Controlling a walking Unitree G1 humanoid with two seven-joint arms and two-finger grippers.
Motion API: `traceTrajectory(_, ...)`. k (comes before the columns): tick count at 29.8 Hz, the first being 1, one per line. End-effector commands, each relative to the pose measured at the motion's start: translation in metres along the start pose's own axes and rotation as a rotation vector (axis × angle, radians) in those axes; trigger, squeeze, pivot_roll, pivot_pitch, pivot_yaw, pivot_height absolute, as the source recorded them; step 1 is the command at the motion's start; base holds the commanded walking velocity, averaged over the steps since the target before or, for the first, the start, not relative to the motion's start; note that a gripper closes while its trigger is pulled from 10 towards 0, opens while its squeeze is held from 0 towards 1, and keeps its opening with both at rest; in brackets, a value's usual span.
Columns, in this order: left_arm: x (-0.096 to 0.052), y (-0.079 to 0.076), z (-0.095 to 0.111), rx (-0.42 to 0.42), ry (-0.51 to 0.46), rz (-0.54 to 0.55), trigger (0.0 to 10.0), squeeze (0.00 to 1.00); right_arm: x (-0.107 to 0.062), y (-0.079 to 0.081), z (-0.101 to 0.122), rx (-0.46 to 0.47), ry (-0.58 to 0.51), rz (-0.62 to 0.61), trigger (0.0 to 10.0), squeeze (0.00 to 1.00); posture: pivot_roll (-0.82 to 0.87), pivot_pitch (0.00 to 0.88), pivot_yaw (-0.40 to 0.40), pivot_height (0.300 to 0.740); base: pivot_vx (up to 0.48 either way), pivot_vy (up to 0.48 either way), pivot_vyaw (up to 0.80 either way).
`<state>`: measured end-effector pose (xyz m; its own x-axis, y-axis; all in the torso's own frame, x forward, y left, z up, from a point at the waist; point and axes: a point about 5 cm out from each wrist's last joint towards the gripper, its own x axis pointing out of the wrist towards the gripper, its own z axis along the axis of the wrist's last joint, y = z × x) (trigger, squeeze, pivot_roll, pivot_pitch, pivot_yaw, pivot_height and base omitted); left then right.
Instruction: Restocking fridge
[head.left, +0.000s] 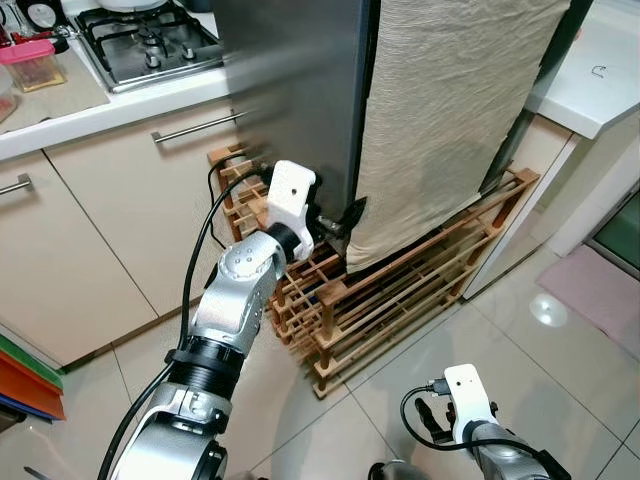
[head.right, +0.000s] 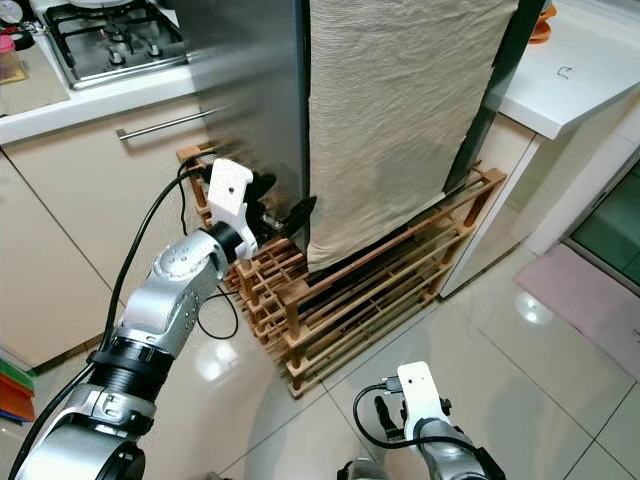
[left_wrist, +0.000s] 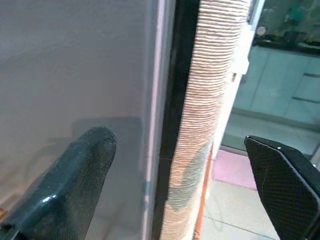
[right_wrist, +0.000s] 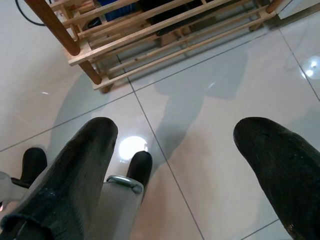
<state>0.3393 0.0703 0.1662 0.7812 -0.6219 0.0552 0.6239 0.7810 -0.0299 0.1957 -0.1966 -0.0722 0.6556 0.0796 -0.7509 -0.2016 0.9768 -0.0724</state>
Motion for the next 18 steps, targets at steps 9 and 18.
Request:
traceTrajectory(9,0.019,-0.026,0.032,-0.011,-0.072,-0.125,10.0,0.00,-0.001,-0.002,-0.004,-0.008,0.030,0.001,10.0,0.00,-0.11,0.065,-0.003,0.740,0.000,0.000,0.00)
traceTrajectory(18,0.032,-0.041,0.038,-0.013,-0.068,-0.182,10.0,0.00,0.000,-0.001,-0.005,-0.003,0.038,-0.003,10.0,0.00,-0.12,0.069,0.009,0.740,0.000,0.000,0.00)
